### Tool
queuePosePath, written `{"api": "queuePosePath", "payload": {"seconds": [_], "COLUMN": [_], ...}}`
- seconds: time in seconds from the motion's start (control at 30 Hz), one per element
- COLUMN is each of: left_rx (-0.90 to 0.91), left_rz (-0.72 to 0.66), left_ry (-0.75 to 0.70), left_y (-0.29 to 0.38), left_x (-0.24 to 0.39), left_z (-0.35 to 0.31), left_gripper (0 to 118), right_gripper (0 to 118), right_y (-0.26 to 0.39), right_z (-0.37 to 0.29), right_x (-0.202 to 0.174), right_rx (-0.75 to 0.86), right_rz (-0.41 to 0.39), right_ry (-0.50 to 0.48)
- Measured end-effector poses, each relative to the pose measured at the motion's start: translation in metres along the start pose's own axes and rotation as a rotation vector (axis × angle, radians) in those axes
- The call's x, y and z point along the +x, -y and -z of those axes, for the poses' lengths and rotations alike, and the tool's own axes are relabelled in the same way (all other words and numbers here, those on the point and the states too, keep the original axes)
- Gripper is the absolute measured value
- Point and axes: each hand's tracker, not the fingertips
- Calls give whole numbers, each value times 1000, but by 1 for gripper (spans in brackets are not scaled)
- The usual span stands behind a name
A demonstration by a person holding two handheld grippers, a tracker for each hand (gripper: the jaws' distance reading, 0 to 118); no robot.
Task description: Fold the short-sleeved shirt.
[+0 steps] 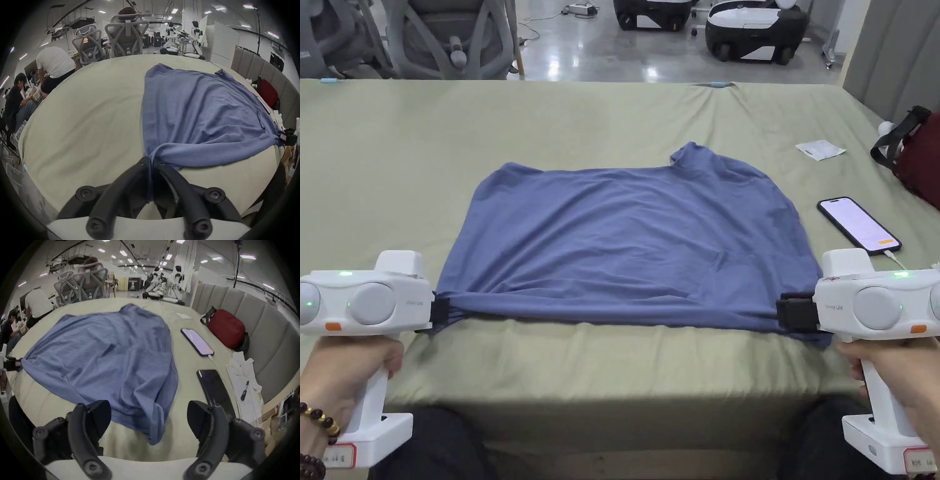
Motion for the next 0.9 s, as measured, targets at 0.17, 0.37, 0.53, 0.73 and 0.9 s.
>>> {"api": "queuePosePath", "payload": {"seconds": [0.17, 0.37, 0.53, 0.73, 0.9], "left_rx": [1, 51, 132, 204, 115], "left_rz": [11, -11, 2, 25, 72], "left_ry": [2, 27, 46, 5, -27], "left_y": [0, -11, -61, -147, -192], "left_x": [0, -7, -9, 3, 17], "left_z": [0, -11, -23, 9, 87], "left_gripper": [4, 4, 4, 4, 4], "right_gripper": [50, 8, 8, 8, 8], "right_y": [5, -5, -51, -142, -192], "right_z": [16, 3, -9, 19, 98], "right_x": [-4, -5, 3, 8, 6], "right_rx": [-47, 81, 171, 222, 124], "right_rz": [-9, 28, 12, 8, 20], "right_ry": [-72, -72, -73, -55, -47]}}
